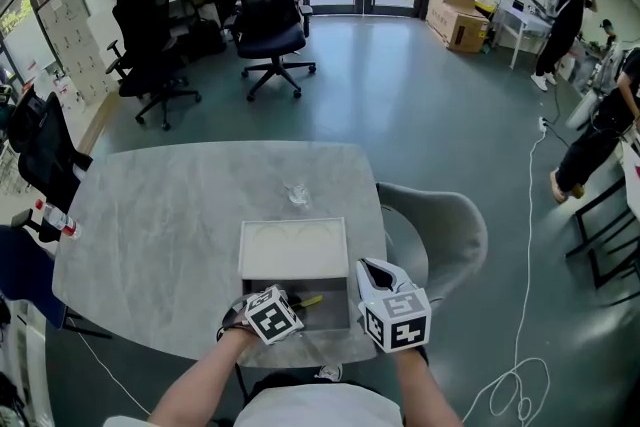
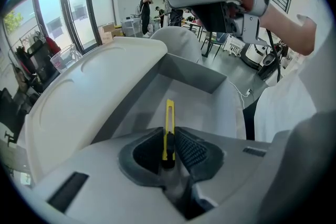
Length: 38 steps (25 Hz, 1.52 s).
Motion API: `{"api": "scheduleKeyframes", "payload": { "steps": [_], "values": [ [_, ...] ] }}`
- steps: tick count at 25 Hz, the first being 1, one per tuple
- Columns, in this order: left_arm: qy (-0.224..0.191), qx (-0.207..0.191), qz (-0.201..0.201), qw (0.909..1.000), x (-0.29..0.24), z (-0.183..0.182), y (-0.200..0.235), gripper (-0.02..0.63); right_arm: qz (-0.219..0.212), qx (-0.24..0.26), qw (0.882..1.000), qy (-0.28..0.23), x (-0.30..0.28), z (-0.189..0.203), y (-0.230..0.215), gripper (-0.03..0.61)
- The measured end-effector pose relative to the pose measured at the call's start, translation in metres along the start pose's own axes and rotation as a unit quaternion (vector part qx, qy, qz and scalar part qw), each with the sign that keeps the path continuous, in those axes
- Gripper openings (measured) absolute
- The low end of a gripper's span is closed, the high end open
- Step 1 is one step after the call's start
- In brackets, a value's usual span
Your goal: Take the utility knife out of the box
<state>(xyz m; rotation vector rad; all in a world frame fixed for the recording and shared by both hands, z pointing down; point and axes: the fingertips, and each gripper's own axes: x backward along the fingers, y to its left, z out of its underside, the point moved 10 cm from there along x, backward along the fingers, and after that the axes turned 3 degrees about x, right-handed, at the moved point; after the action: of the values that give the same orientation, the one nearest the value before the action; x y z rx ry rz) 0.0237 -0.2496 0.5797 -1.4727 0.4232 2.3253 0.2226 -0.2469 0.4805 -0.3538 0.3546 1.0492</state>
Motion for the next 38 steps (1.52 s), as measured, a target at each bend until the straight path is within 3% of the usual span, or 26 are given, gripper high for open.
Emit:
{"api": "scheduleKeyframes", "payload": {
  "steps": [13,28,38],
  "values": [
    [-0.007,-0.016,-0.013,0.9998,0.009,0.003,-0.007,0.060,0.010,-0.004,1.000,-0.002,0.004,-0.002,0.008,0.005],
    [-0.077,-0.031,-0.034,0.9960,0.057,0.011,-0.017,0.060,0.047,0.001,0.999,-0.012,0.036,-0.008,0.046,0.005],
    [-0.148,-0.018,-0.073,0.9862,0.101,0.018,-0.016,0.060,0.059,0.006,0.998,-0.017,0.048,-0.012,0.073,0.005]
  ]
}}
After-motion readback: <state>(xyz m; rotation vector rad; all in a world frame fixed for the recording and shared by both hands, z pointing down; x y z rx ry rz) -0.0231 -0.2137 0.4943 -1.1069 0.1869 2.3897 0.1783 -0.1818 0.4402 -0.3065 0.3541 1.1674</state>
